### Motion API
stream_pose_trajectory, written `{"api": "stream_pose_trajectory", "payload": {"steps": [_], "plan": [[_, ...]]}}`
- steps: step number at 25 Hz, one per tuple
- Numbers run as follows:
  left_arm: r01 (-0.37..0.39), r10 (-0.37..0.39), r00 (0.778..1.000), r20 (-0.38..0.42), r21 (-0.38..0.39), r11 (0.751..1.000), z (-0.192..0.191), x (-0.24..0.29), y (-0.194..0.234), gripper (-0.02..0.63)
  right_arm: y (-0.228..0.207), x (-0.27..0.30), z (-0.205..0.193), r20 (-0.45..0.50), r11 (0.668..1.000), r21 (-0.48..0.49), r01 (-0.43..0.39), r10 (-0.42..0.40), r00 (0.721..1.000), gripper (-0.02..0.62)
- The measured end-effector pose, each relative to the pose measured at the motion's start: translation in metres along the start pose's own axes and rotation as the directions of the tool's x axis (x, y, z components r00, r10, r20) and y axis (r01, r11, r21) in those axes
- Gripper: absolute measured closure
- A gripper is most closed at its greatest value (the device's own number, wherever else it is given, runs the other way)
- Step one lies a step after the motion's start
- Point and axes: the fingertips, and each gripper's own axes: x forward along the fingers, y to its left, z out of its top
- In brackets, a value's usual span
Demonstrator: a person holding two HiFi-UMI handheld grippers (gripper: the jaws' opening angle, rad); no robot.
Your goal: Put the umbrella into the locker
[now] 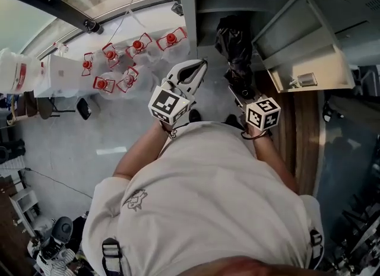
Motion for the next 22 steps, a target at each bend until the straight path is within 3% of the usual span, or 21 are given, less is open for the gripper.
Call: {"api": "stream_pose_trajectory", "payload": {"steps": [9,22], "plan": [[0.042,-0.042,0.999,-0.006,-0.024,0.999,-0.014,-0.002,0.013,0.594,-0.029,0.022,-0.009,-0.068,0.991,0.016,0.134,-0.133,0.989,0.492],[-0.008,0.008,1.0,-0.017,-0.026,1.0,-0.015,0.021,0.031,0.594,-0.078,0.062,-0.001,-0.175,0.99,0.016,0.137,-0.132,0.976,0.491]]}}
